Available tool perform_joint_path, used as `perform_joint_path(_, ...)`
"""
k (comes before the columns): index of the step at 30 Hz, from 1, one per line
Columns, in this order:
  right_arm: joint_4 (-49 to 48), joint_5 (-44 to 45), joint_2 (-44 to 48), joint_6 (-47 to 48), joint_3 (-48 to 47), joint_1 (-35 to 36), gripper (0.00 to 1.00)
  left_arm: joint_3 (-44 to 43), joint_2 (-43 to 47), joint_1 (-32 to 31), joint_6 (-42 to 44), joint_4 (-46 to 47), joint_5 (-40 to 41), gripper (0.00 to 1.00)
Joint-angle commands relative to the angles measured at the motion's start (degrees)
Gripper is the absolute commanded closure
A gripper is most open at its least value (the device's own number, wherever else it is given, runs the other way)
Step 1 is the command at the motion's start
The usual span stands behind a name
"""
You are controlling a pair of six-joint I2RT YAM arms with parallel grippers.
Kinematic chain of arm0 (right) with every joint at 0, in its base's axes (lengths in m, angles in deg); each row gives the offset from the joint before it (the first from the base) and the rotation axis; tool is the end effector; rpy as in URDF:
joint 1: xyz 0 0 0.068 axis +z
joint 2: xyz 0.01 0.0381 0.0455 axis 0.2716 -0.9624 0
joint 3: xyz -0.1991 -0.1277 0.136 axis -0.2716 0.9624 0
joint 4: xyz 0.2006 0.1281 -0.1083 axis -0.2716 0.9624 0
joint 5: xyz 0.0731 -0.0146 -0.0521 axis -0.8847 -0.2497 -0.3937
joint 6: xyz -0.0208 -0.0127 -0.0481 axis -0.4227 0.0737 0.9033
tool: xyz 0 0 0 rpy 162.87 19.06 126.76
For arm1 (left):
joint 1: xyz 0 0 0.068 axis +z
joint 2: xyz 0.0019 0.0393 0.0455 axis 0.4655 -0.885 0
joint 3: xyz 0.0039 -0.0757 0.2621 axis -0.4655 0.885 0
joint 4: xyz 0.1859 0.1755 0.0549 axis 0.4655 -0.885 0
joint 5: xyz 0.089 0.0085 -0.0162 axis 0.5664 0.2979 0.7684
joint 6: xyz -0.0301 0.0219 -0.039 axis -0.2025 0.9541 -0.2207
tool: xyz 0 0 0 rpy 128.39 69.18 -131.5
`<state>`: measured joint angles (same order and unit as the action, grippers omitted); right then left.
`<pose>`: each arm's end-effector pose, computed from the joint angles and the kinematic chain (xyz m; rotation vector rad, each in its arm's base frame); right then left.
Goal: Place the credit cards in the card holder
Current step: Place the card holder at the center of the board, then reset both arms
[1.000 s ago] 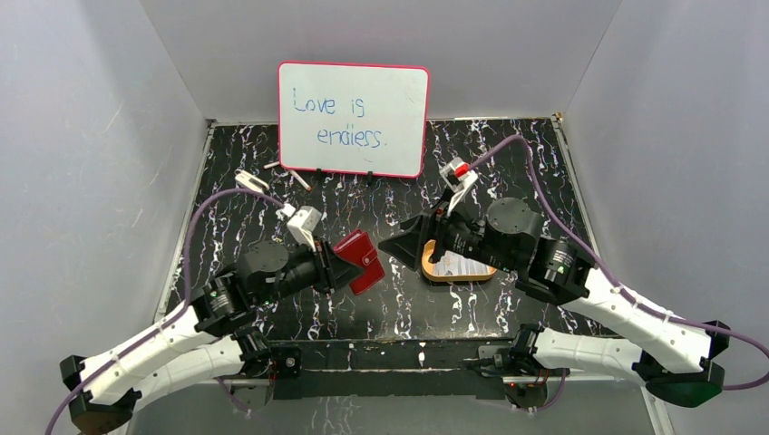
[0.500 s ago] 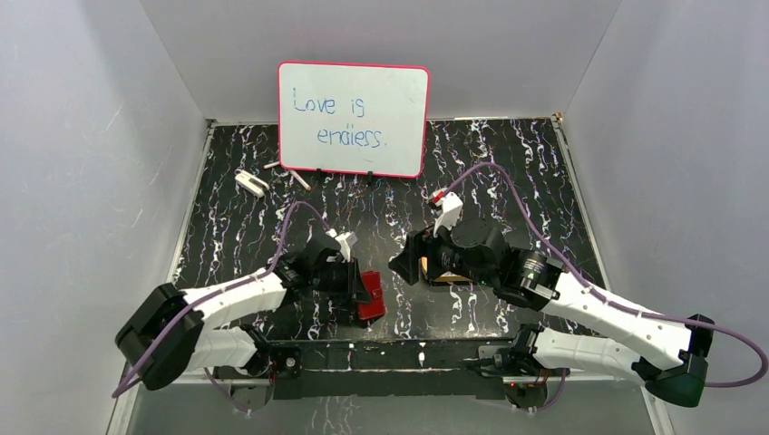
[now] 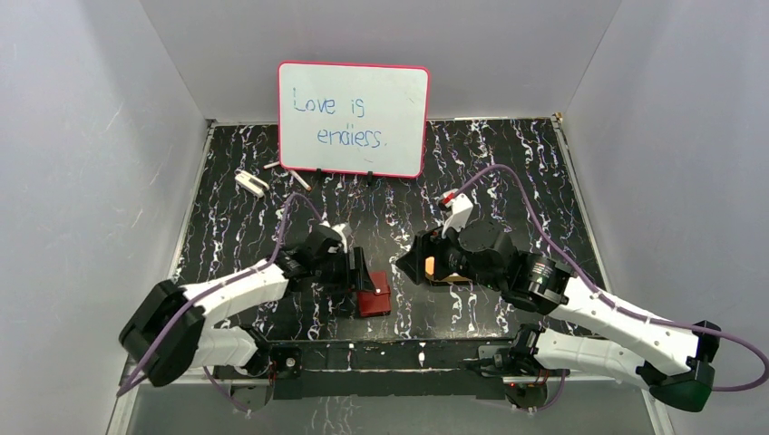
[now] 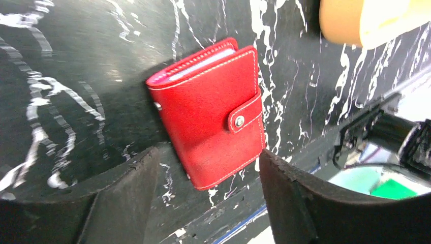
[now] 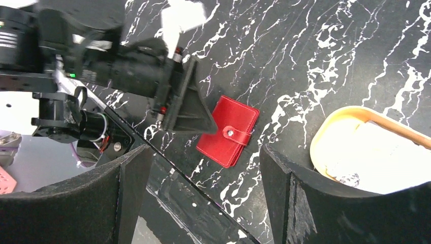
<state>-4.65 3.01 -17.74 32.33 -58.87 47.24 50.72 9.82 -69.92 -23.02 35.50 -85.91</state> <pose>0.0938 0.1656 0.3413 -0.3865 1.9899 0.8547 0.1728 -0.1700 0.1699 0.0993 2.5809 -0.9943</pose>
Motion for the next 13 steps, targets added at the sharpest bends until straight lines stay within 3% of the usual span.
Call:
perform_joint_path(1, 0.2, 3.7, 1.5, 0.1, -1.2, -0.1, 0.14, -4.8, 8.9, 0.0, -0.7, -14.7, 14.4, 0.15)
perform_joint_path(3, 0.3, 5.2, 2.1, 0.1, -1.1, -0.2, 0.13, -6.7, 12.5, 0.0, -2.9, -19.1, 19.0, 0.09)
perform_joint_path(8, -1.0, 12.5, 5.1, -2.3, 0.6, -0.2, 0.10, -8.8, 18.5, 0.0, -5.3, -24.4, 26.2, 0.10)
perform_joint_path(13, -1.7, 17.8, 7.3, -4.7, 1.8, -0.2, 0.03, -8.7, 23.0, 0.0, -4.0, -24.1, 27.7, 0.09)
